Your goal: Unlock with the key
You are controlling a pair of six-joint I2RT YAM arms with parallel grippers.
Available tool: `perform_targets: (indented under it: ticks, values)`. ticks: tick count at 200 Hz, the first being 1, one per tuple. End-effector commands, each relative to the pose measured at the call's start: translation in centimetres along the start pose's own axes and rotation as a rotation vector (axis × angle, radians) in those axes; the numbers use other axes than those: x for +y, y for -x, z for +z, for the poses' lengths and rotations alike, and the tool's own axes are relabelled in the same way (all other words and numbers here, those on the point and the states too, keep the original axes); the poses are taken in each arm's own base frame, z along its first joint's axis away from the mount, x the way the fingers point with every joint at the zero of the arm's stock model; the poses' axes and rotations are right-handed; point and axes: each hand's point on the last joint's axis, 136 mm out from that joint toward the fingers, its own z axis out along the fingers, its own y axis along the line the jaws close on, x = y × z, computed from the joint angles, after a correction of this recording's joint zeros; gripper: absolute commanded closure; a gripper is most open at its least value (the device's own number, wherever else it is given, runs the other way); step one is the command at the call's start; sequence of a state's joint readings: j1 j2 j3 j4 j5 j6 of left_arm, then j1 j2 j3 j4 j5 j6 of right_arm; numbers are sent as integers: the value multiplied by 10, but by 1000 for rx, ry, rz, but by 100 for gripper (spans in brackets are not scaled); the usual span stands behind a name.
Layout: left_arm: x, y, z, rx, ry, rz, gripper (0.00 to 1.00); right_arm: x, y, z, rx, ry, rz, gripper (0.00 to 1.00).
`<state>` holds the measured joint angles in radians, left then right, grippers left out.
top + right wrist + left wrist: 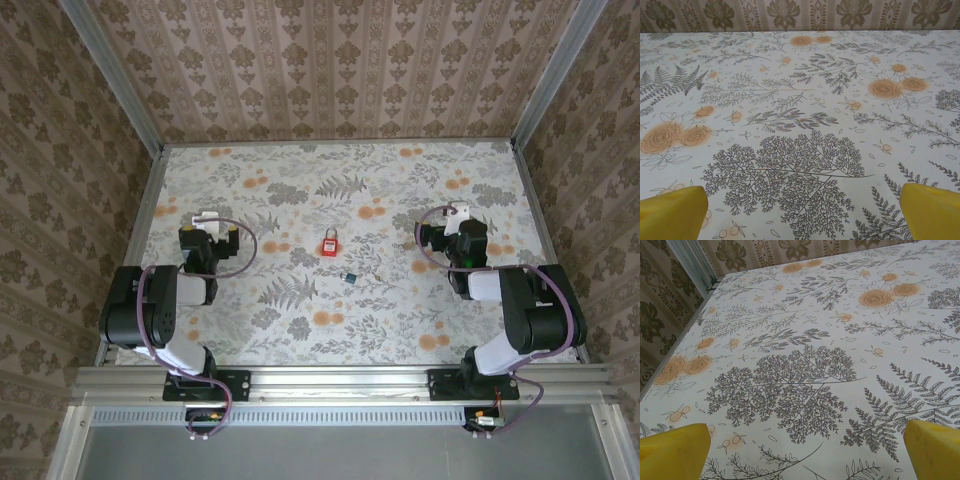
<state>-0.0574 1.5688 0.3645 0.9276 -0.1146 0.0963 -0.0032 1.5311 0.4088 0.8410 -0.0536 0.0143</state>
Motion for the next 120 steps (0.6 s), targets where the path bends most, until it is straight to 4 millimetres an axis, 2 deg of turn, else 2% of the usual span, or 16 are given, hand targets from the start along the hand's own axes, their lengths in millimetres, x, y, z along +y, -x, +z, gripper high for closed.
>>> perform_targets:
  ticks: [1,120]
  values:
    - [3,16,0,-44,13,-20,0,1,3,-1,-17,9,-2,0]
    - [3,16,-1,-48,19,-16,0,1,3,-1,-18,9,-3,0]
